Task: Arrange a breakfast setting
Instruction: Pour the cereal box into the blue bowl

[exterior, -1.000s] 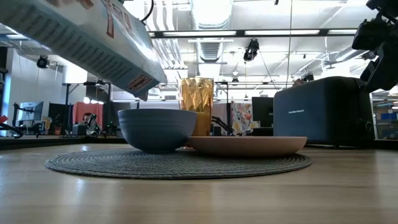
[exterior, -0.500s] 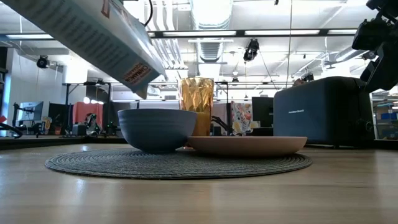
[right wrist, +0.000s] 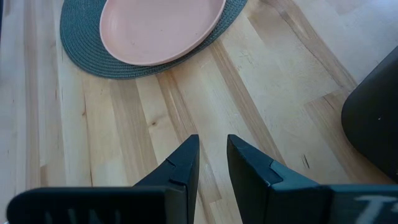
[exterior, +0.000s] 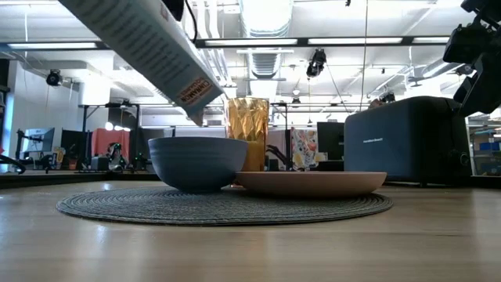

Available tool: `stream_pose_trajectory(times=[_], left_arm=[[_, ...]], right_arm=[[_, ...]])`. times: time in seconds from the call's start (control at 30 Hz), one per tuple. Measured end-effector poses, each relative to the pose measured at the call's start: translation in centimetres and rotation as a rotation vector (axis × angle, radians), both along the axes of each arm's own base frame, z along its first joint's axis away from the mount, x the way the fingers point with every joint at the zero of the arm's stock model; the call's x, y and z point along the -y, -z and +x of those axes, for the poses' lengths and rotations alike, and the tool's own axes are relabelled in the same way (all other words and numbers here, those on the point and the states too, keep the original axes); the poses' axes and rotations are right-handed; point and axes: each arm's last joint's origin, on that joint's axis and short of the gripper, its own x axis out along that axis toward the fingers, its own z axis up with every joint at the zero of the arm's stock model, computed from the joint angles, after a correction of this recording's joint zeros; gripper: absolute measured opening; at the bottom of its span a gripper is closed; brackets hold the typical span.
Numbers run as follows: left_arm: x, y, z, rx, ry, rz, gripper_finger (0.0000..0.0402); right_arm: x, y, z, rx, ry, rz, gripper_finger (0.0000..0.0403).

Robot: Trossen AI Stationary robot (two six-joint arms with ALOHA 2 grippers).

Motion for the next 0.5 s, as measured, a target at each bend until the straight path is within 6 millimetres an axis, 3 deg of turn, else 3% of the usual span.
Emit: stream_pose_trajectory(times=[0.5], left_arm=[[-0.72,0.10,-0.06,-0.013,-0.037,-0.023,0.0053]], right_arm=[[0.00,0.00,0.00,0.000,0.000,0.000,0.0073]])
